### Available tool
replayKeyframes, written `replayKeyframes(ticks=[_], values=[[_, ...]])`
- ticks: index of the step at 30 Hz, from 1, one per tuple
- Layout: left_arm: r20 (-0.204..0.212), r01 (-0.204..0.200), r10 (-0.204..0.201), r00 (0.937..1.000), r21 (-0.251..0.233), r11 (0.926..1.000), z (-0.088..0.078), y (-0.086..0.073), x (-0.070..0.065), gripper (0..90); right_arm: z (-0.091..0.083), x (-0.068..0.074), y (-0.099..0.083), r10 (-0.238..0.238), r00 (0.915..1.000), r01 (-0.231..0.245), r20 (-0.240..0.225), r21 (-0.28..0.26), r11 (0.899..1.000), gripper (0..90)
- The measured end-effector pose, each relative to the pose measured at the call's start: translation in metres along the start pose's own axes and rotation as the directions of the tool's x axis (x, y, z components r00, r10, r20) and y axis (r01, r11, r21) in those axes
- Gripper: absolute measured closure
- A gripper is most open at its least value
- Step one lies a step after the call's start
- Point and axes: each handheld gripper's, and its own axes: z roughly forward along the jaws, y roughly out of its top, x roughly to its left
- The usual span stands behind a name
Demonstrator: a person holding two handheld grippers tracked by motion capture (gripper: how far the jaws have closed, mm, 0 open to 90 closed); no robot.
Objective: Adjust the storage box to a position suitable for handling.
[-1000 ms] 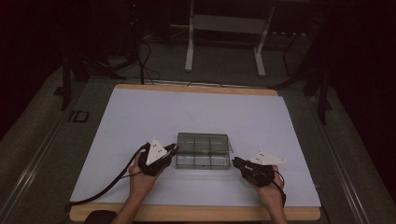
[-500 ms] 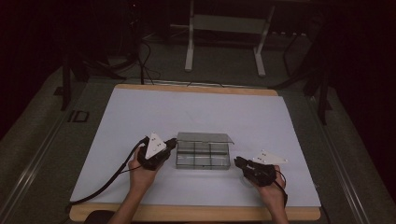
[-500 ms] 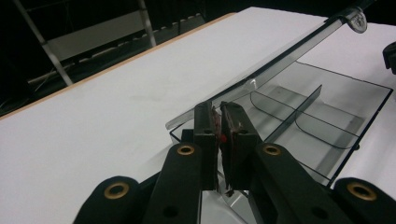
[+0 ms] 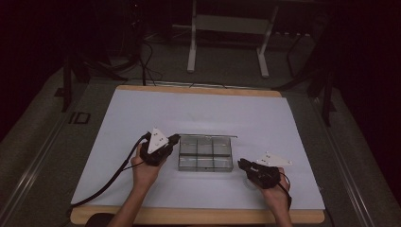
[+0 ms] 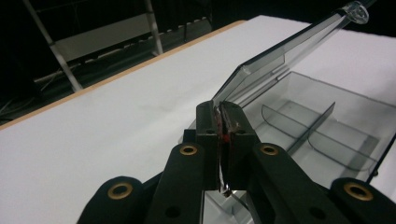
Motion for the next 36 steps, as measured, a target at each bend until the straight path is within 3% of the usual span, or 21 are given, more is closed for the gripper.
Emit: replayKeyframes(ticks=[15, 36], values=[[-0.027, 0.003, -0.003, 0.9996, 0.008, 1.0000, 0.011, 0.008, 0.007, 87.3, 0.001, -0.001, -0.002, 0.005, 1.0000, -0.005, 0.000, 0.005, 1.000, 80.6], [-0.031, 0.036, -0.035, 0.9989, 0.034, 0.9988, 0.028, 0.002, 0.015, 87.2, 0.003, -0.001, -0.003, 0.010, 0.9999, -0.010, -0.003, 0.011, 1.000, 80.0]])
